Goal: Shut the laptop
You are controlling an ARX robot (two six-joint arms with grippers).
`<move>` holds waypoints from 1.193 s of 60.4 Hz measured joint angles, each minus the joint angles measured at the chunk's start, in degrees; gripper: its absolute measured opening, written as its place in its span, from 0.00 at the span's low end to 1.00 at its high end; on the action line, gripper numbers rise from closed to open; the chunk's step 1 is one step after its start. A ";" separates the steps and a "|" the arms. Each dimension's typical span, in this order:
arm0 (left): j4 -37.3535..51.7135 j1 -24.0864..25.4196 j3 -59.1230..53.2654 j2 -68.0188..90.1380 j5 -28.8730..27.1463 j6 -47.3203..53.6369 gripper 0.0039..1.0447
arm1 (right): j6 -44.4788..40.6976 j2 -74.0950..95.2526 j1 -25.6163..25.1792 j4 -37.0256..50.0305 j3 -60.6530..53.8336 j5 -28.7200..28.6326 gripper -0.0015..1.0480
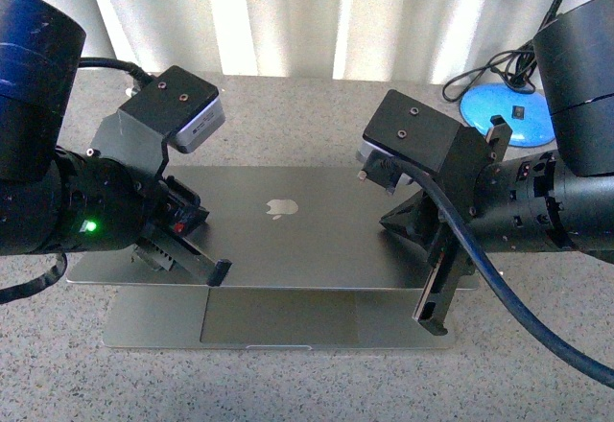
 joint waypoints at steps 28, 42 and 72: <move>0.83 -1.33 -1.46 0.09 0.09 -0.66 0.03 | 0.48 0.33 0.85 1.33 -1.70 0.09 0.01; 0.90 -1.40 -1.55 0.09 0.13 -0.85 0.03 | 0.79 0.37 1.11 1.70 -2.03 0.07 0.01; 4.70 -1.33 -3.10 2.45 0.44 -2.29 0.03 | 1.07 1.42 1.38 2.51 -2.93 0.13 0.01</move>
